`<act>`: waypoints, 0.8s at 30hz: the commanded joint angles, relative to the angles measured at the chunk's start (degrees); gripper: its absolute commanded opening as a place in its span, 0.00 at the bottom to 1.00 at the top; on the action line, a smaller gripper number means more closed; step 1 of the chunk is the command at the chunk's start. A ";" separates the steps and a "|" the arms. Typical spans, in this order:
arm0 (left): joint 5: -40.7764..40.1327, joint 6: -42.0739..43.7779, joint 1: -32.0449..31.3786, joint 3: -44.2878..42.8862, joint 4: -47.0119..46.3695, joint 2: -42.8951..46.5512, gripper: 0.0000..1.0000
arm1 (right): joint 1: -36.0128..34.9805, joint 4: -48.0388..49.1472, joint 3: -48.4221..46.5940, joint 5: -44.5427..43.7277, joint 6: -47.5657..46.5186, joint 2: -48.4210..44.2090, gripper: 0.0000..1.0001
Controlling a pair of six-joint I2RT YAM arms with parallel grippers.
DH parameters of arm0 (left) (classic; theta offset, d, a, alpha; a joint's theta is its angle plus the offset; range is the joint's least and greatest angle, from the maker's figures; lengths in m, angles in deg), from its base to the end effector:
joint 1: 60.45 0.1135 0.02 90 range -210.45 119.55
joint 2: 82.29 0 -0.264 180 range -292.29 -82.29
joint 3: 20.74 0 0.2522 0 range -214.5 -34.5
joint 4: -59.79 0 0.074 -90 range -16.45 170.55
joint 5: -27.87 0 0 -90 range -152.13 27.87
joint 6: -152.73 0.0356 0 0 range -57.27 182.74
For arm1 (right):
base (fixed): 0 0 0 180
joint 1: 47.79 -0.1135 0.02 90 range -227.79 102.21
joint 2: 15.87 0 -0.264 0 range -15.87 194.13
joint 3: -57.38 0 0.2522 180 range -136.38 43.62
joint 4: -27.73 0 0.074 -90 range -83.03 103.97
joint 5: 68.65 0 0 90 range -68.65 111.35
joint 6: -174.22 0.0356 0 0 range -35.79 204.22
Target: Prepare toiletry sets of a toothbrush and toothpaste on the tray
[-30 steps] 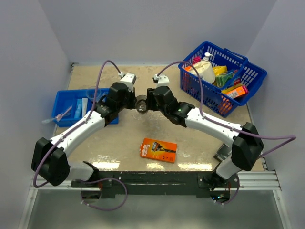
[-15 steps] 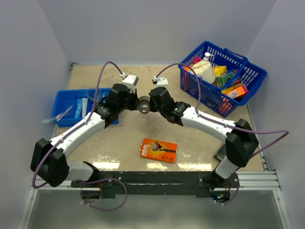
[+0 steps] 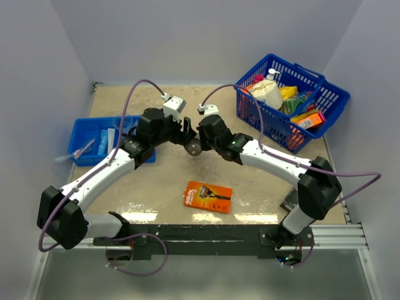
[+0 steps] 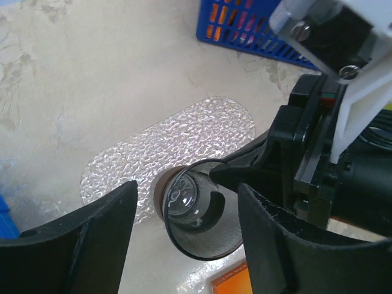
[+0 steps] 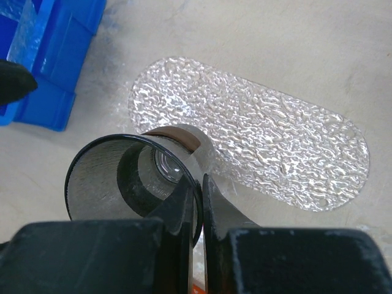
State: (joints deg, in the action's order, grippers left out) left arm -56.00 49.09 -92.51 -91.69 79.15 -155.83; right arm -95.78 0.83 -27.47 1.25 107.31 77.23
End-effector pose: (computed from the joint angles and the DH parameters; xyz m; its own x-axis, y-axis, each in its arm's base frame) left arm 0.2510 -0.1617 0.3144 -0.4521 0.0065 -0.8919 0.5198 0.8146 -0.2575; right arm 0.2579 0.2680 0.2791 -0.5543 -0.0651 -0.8297 -0.3178 0.9380 0.1387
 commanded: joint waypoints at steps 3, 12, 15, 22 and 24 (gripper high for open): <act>6.08 5.91 -0.11 -3.28 0.80 1.73 0.74 | 4.04 4.98 1.74 13.84 -9.20 -6.96 0.00; 19.79 8.90 2.61 -1.35 1.95 2.17 0.82 | 7.82 -0.73 1.40 26.17 -18.16 -8.90 0.00; 22.08 8.82 2.61 -2.05 2.48 0.33 0.80 | 7.73 -4.16 -0.27 26.51 -21.59 -8.03 0.00; 21.11 9.52 2.52 -3.81 6.52 -3.80 0.73 | 7.65 -3.73 0.60 28.09 -22.83 -9.25 0.00; 21.47 9.26 2.52 -3.54 6.26 -4.16 0.73 | 7.65 -2.76 0.78 28.62 -22.83 -9.69 0.00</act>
State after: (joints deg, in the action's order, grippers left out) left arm -36.55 57.00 -90.10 -93.06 84.75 -159.39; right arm -87.96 -6.78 -24.17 26.49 85.97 70.85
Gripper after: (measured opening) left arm 0.738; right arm 0.044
